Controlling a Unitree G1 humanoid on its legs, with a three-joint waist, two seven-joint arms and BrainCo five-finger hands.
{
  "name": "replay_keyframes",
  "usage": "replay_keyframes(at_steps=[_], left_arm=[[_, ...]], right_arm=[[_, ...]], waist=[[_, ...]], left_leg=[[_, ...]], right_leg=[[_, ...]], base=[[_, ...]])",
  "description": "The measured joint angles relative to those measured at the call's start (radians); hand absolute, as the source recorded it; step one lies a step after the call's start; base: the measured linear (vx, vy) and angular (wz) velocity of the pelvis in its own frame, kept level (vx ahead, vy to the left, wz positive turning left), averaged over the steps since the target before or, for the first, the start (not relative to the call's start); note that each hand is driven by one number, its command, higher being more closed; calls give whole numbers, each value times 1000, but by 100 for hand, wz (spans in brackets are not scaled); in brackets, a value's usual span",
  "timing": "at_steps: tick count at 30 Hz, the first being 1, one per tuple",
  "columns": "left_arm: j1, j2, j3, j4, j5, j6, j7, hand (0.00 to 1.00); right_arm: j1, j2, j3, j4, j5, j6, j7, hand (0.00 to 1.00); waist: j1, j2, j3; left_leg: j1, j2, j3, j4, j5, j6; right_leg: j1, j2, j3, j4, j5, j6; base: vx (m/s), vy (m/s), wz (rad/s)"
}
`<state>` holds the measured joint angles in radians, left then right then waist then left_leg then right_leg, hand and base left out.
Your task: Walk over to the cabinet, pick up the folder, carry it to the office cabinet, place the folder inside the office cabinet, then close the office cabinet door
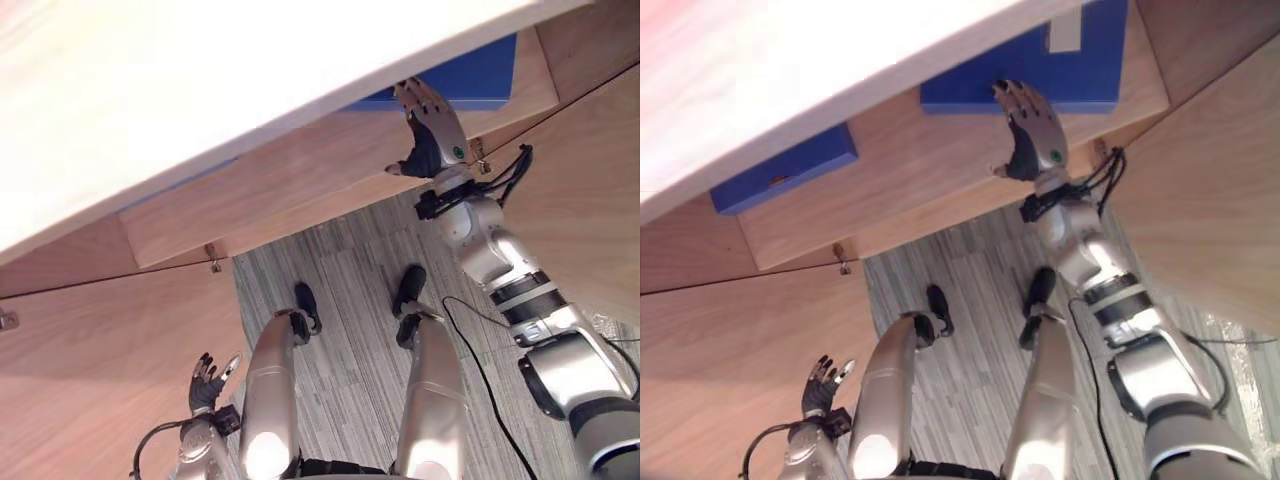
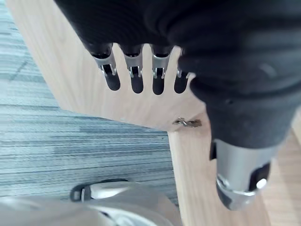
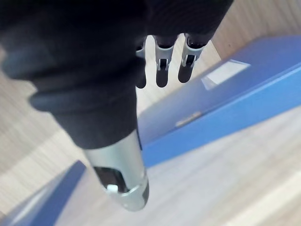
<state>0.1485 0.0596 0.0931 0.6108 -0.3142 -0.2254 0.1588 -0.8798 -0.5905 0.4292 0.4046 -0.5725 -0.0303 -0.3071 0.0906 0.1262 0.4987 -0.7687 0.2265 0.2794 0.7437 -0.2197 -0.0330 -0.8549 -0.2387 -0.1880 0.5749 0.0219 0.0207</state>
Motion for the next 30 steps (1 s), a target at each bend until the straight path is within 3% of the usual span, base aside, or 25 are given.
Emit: replay_keyframes(at_steps=[17,23,30], left_arm=[[-6,6,-20,29,-1,1,9,0],[-7,6,-20,22,-1,31,-4,0],[-10,-13,-13,-24,-1,61,-23,0]], right_arm=[[-179,-71,10,331,26,-18,15,0],[-244,-94,45,423,97,-33,137,0],[-346,-153,76,517,166,-25,188,0]], waist=[[29,1,-3],[38,3,-32],[62,13,-42]], left_leg=[[-30,-8,-3,2,7,6],[-35,-11,-3,1,12,11],[-55,-25,2,-33,34,21]], right_leg=[[-29,-9,0,4,5,0],[-27,-10,0,-15,17,1],[-30,-11,-4,-83,63,4]], base=[[2,4,0],[-16,27,0],[-28,29,2]])
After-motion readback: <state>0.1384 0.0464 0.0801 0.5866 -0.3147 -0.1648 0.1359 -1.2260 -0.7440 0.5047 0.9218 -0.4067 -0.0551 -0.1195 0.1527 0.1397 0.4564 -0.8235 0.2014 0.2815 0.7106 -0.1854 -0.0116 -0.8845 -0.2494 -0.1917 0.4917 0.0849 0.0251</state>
